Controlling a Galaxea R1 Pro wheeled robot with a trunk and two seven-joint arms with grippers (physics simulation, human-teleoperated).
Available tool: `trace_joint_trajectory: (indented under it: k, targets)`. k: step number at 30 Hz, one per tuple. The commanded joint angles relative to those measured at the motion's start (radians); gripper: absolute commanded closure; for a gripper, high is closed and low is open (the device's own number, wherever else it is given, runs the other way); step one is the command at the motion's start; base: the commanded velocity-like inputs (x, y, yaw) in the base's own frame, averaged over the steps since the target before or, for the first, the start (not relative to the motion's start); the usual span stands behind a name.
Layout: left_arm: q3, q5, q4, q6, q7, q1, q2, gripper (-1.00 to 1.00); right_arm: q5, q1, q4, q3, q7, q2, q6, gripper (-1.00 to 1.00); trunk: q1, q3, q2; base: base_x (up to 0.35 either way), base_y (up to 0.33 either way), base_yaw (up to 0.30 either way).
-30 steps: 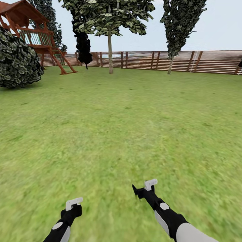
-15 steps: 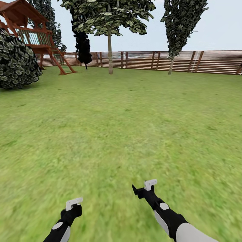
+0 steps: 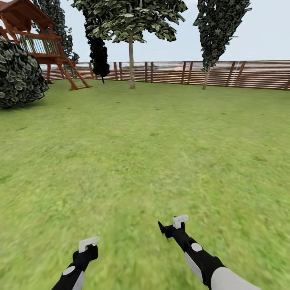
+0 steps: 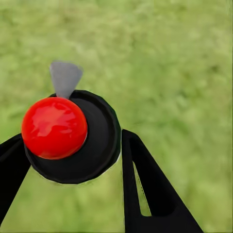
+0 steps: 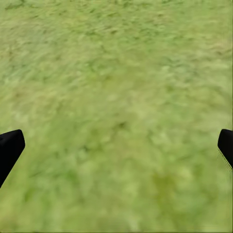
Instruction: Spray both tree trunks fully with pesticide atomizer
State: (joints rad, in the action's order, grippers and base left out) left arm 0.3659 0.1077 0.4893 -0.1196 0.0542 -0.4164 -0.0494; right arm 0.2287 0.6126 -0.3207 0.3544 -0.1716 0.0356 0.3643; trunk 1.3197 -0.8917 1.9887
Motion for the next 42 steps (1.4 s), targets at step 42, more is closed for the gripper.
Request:
trace_joint_trajectory:
  k: [42]
  targets:
    - [0.008,0.010,0.000,-0.003,0.006,-0.001,-0.001,1.00,0.011,0.001,0.002,0.004,-0.004,0.000,0.004,-1.00,0.000,-0.001,0.000,0.340,0.000,0.000]
